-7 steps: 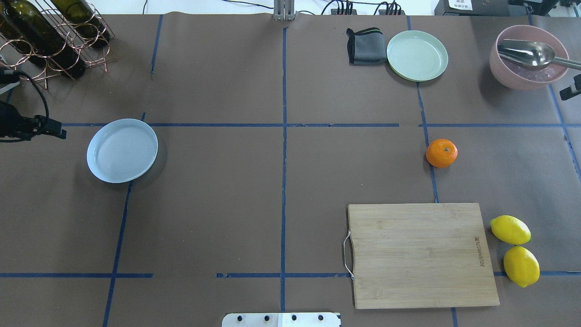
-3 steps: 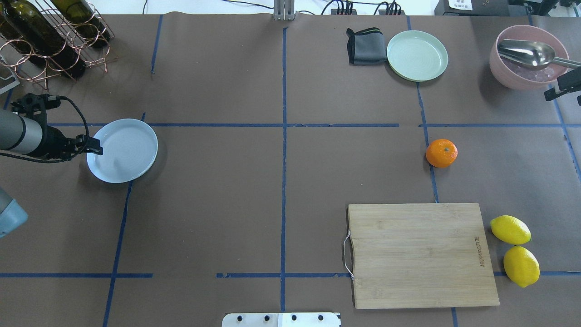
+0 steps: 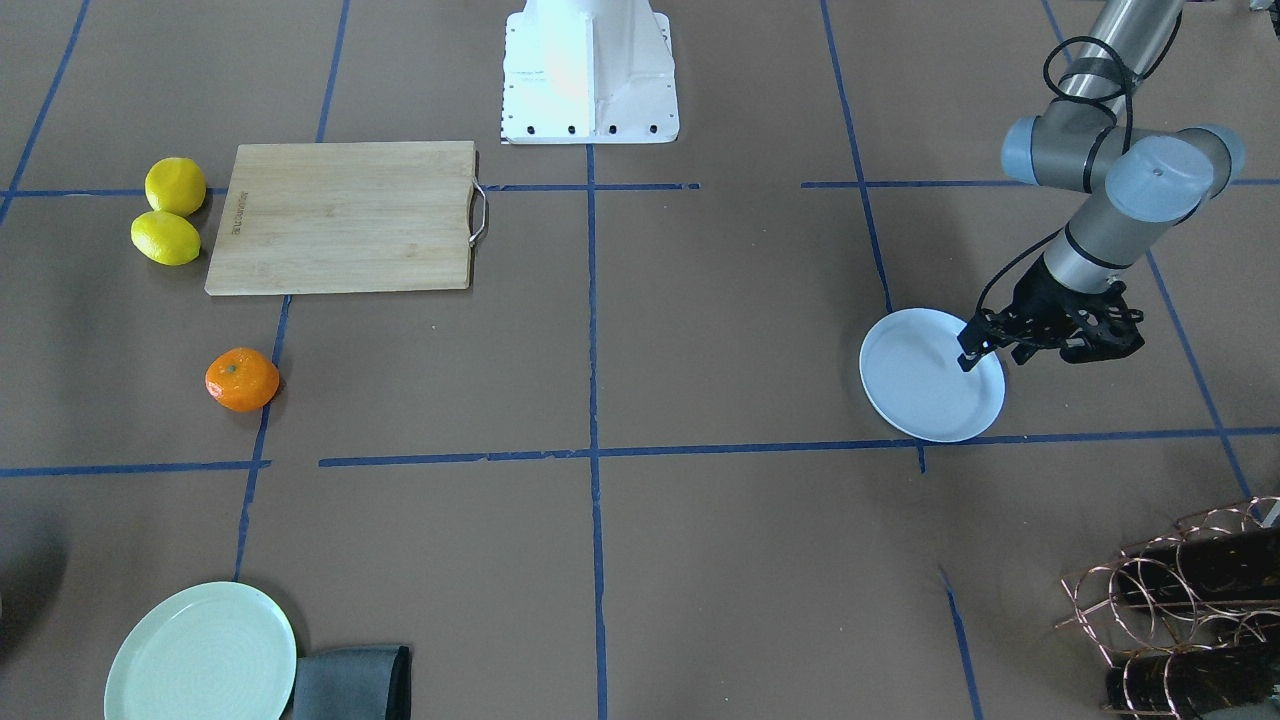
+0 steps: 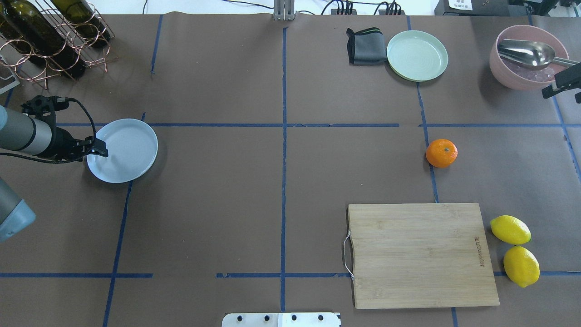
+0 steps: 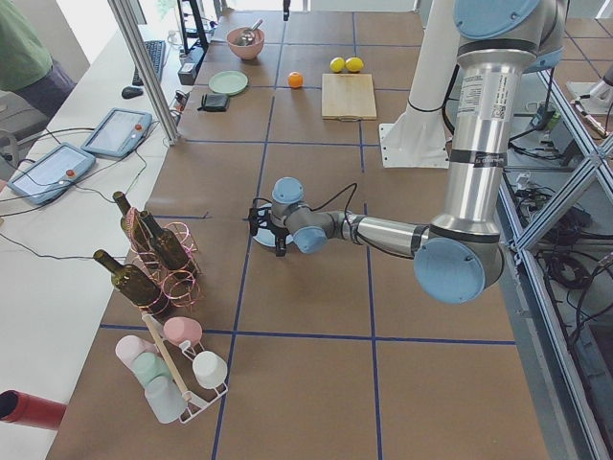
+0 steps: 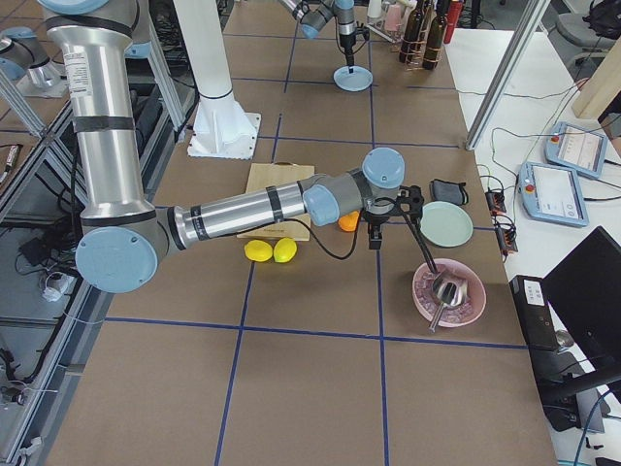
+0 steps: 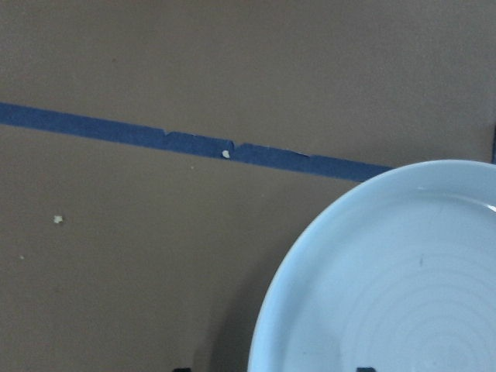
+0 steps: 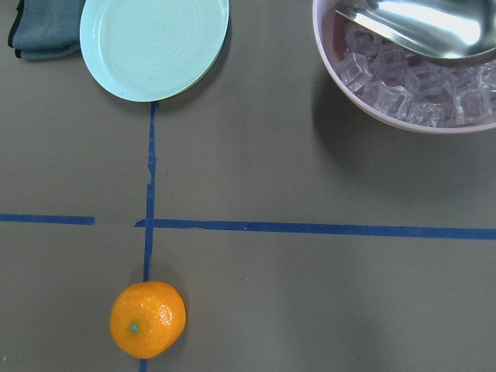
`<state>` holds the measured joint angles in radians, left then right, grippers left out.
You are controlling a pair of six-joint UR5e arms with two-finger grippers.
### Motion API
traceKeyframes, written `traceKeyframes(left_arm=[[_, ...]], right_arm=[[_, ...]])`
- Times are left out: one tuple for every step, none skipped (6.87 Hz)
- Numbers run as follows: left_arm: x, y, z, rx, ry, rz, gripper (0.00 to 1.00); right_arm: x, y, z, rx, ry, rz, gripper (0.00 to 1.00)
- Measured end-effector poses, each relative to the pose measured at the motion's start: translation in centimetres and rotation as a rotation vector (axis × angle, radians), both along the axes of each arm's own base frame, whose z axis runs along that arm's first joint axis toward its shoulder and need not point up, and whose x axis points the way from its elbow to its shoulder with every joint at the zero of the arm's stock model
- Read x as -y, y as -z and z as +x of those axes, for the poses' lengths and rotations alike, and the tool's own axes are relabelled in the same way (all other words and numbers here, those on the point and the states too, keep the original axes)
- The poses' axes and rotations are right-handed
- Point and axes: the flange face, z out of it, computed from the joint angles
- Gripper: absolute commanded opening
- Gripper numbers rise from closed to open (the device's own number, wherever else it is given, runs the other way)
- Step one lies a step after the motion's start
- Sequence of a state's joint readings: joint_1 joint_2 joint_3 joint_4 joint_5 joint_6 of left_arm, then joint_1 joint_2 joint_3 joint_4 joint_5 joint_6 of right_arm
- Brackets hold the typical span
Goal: Pick orange to plate
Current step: 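Reach the left gripper to the light blue plate and grip its rim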
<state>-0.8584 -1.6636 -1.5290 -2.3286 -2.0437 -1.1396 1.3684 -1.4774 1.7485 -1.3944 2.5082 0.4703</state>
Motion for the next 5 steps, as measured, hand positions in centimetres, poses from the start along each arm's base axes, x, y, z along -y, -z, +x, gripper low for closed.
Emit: traceKeyframes(left_arm=[[0.0,0.1,0.0,-0.002,-0.001,0.001,0.01],[-0.1,0.2,-0.1,-0.004,-0.002,0.001,0.00],[-0.2,0.3,-0.2,-0.006,-0.003,0.001,0.00],[-0.4,0.9,-0.5,-0.016,-0.005,0.002,0.00],[-0.2,2.6,-1.6,-0.042,-0.009,-0.007,0.00]], right_arm=[[0.1,0.1,0.0,0.000,-0.001,0.001,1.00],[0.1,0.1,0.0,0.001,-0.001,0.001,1.00],[0.1,0.2,0.0,0.001,-0.001,0.001,1.00],[0.1,0.3,-0.1,0.002,-0.001,0.001,1.00],[0.1,0.4,-0.2,0.003,-0.001,-0.001,1.00]])
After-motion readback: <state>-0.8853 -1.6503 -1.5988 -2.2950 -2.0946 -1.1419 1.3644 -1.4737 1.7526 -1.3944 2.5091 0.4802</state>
